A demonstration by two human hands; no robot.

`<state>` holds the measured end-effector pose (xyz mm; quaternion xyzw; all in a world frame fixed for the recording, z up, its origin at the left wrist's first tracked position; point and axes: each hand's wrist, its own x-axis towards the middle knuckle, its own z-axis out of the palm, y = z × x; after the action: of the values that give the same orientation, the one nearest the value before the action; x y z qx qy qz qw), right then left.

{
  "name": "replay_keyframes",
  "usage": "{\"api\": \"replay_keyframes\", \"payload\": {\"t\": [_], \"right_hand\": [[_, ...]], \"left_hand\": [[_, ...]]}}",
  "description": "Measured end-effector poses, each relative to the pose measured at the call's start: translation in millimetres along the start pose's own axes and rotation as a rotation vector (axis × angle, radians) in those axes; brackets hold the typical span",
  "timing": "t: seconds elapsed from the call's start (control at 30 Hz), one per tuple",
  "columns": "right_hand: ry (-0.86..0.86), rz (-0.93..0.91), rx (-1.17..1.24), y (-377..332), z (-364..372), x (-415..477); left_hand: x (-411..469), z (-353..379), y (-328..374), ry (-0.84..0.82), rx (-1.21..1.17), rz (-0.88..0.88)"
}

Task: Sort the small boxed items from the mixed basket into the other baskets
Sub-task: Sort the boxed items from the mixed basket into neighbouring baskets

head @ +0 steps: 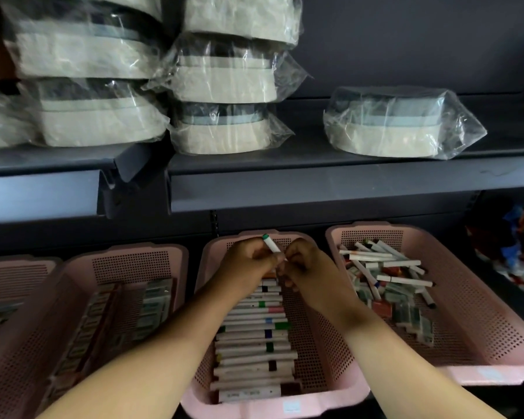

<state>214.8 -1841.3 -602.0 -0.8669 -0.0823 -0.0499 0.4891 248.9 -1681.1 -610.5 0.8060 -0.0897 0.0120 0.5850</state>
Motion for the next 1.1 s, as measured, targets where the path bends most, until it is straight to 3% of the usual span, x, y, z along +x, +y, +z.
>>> {"api": "replay_keyframes", "payload": {"t": [0.1,0.27,0.4,0.57,0.83,1.0,1.1], "right_hand": [[0.019,0.015,-0.191,11.0,-4.0,4.9],[0.084,0.029,-0.323,26.5,-16.3,8.1],[0.124,0.034,-0.29,36.2,-31.9,3.8],[0.134,0.121,-0.252,42.1,-52.5,1.5],[0.195,0.183,-0.254,64.2,-113.6,-5.2],[0.277,0.275,-0.215,80.9,-163.7,-15.6],[0.245,0.42,-0.239,89.2,-188.2,-21.5]], "left_hand": [[7.7,-16.8,-3.2,0.046,0.125,0.012],[22.3,-45.2,-20.8,-0.099,0.551,0.039],[31.3,-52.1,-30.5,-0.094,0.689,0.032],[38.6,-49.3,-42.1,-0.164,1.042,-0.014],[36.2,-5.1,-19.8,-0.111,0.906,0.191],[36.8,68.4,15.5,-0.224,0.753,0.358],[33.4,120.0,33.3,-0.329,0.688,0.411]]}}
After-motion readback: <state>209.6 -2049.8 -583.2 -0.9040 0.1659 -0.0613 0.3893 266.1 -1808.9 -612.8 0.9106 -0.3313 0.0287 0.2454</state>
